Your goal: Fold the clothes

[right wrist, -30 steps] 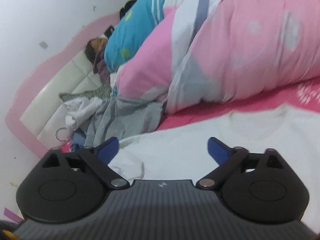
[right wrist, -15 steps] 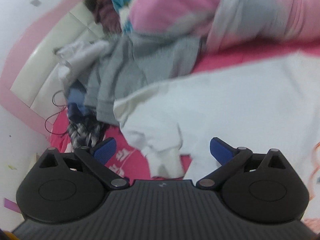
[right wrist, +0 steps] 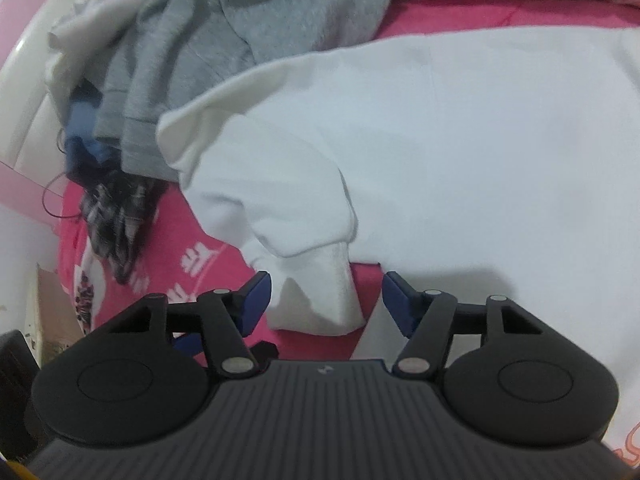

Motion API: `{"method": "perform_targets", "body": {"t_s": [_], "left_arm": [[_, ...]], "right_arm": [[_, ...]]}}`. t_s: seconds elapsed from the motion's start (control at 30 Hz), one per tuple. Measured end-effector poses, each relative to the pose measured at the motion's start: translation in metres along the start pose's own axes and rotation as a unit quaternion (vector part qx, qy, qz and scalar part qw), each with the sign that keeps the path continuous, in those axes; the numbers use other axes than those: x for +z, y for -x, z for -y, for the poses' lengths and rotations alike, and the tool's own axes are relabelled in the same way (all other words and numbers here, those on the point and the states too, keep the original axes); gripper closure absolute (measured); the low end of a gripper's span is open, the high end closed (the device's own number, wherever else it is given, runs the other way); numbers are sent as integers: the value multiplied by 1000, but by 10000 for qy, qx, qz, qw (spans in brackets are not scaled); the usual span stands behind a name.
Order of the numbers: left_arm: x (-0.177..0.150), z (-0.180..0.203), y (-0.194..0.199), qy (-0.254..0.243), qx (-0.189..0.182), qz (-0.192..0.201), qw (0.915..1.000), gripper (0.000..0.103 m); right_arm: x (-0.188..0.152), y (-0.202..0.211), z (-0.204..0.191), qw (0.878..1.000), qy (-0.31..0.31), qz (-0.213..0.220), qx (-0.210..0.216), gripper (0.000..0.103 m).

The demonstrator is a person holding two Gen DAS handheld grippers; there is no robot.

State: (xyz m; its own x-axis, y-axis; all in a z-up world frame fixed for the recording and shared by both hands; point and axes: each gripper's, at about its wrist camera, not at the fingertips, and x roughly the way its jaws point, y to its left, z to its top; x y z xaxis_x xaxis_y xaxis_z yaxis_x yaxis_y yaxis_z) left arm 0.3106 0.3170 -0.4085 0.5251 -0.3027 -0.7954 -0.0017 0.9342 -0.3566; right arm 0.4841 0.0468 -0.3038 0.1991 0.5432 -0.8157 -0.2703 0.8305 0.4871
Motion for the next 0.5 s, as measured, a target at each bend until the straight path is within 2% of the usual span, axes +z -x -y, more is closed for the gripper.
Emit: {"method": "perform_targets", "body": {"t_s": [0.07, 0.13, 0.23, 0.4, 0.47, 0.5], "left_arm": [[0, -3, -2, 117, -100, -9, 9999, 44], [-1, -6, -5, 174, -160, -2, 9997, 49], [-1, -10, -8, 223, -242, 23, 9995, 52], [-1, -18, -12, 332, -351, -7, 9988, 57], [0, -21, -12, 386, -439, -21, 9983, 57], [0, -23, -11, 421, -490, -28, 9979, 57]], "right_arm": [[0, -5, 1, 10000, -7, -80, -29, 48], [1, -9, 1, 9998, -27, -159, -77, 56], [1, -10, -3, 9998, 31, -193, -62, 56], [3, -17, -6, 9993, 12, -231, -277, 56], [4, -19, -7, 9995, -74, -196, -240, 63], [5, -20, -6, 9996, -138, -183, -180, 74]]}}
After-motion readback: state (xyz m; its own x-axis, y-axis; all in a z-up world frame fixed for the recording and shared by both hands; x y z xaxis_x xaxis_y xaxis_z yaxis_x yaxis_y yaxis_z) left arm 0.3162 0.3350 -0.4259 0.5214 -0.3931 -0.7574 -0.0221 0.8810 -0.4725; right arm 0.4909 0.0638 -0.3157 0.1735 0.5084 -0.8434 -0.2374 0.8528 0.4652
